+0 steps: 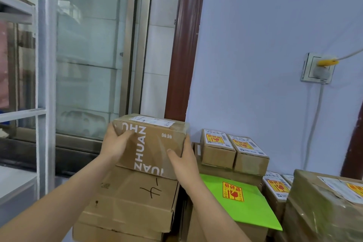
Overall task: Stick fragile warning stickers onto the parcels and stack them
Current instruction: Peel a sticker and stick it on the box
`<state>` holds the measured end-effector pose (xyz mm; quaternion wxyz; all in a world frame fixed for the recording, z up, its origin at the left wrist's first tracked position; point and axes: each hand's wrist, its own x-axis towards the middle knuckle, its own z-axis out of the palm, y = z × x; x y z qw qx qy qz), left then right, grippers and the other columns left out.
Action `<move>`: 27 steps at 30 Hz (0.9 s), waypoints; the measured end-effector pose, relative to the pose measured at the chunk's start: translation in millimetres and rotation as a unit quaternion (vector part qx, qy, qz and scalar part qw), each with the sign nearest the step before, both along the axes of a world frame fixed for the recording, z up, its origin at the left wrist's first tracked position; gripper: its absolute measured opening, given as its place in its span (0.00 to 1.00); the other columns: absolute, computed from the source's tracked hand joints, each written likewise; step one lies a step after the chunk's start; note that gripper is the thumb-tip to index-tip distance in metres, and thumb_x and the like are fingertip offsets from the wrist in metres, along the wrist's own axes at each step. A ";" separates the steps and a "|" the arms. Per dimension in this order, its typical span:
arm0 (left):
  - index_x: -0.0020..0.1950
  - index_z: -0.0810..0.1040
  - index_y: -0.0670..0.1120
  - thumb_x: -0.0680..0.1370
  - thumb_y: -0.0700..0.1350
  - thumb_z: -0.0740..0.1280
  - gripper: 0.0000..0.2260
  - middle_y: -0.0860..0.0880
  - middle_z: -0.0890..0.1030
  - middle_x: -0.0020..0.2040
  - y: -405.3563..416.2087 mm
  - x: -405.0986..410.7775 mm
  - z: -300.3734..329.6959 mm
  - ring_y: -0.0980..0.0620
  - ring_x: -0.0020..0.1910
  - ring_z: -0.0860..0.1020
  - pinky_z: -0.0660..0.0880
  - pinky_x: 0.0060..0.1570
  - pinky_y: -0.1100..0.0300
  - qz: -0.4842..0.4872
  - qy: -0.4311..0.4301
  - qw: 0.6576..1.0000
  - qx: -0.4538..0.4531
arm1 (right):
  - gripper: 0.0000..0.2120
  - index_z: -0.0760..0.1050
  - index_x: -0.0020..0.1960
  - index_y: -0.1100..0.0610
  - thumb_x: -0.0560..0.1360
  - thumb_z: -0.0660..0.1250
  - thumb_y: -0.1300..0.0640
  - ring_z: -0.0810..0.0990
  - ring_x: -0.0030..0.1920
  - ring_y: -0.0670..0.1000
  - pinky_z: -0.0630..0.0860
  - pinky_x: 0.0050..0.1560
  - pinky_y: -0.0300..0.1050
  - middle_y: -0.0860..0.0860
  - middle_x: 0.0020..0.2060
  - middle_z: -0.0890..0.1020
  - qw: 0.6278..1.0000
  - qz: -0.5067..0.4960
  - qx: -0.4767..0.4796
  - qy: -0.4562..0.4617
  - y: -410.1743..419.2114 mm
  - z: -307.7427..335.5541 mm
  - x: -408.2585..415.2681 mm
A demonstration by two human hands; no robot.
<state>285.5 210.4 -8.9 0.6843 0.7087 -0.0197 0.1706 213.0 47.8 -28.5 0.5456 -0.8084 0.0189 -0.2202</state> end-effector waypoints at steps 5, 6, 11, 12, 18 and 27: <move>0.73 0.62 0.47 0.80 0.49 0.61 0.22 0.45 0.71 0.67 8.0 -5.7 0.9 0.45 0.61 0.71 0.67 0.57 0.52 -0.009 -0.004 0.997 -0.071 | 0.40 0.55 0.76 0.44 0.65 0.61 0.42 0.71 0.67 0.47 0.67 0.69 0.52 0.45 0.67 0.72 0.999 0.009 0.049 -0.010 3.4 3.1 -5.8; 0.72 0.63 0.47 0.80 0.49 0.62 0.21 0.45 0.72 0.65 10.6 -7.6 0.5 0.46 0.59 0.72 0.68 0.56 0.52 -0.014 -0.001 0.996 -0.089 | 0.37 0.56 0.76 0.44 0.68 0.63 0.45 0.71 0.66 0.47 0.67 0.69 0.51 0.45 0.66 0.73 0.998 0.014 0.052 -0.009 4.0 4.9 -10.0; 0.69 0.66 0.47 0.80 0.49 0.62 0.19 0.48 0.75 0.55 21.2 -29.2 4.0 0.49 0.51 0.74 0.70 0.52 0.51 -0.024 -0.006 0.992 -0.124 | 0.30 0.57 0.76 0.45 0.77 0.63 0.53 0.73 0.64 0.45 0.69 0.68 0.48 0.42 0.64 0.75 0.997 0.030 0.067 -0.007 5.5 12.3 -32.0; 0.69 0.66 0.46 0.80 0.49 0.63 0.19 0.48 0.75 0.54 23.2 -35.1 4.5 0.50 0.50 0.74 0.70 0.51 0.51 -0.032 -0.013 0.991 -0.126 | 0.29 0.58 0.75 0.45 0.77 0.63 0.53 0.74 0.62 0.45 0.69 0.67 0.47 0.41 0.62 0.76 0.997 0.032 0.075 -0.012 5.6 13.4 -36.6; 0.68 0.67 0.48 0.79 0.49 0.63 0.17 0.48 0.74 0.59 33.8 -78.6 20.6 0.50 0.55 0.72 0.70 0.48 0.54 -0.053 -0.052 0.989 -0.129 | 0.22 0.64 0.70 0.45 0.77 0.63 0.54 0.77 0.58 0.44 0.74 0.63 0.50 0.42 0.58 0.78 0.989 0.036 0.130 -0.068 6.9 28.1 -65.5; 0.48 0.71 0.46 0.81 0.50 0.60 0.08 0.49 0.79 0.46 43.3 -152.3 45.7 0.52 0.44 0.76 0.71 0.41 0.58 -0.064 -0.102 0.982 -0.145 | 0.11 0.67 0.53 0.54 0.79 0.61 0.47 0.76 0.46 0.45 0.72 0.42 0.41 0.47 0.46 0.77 0.966 -0.004 0.219 -0.134 11.9 68.9 -137.8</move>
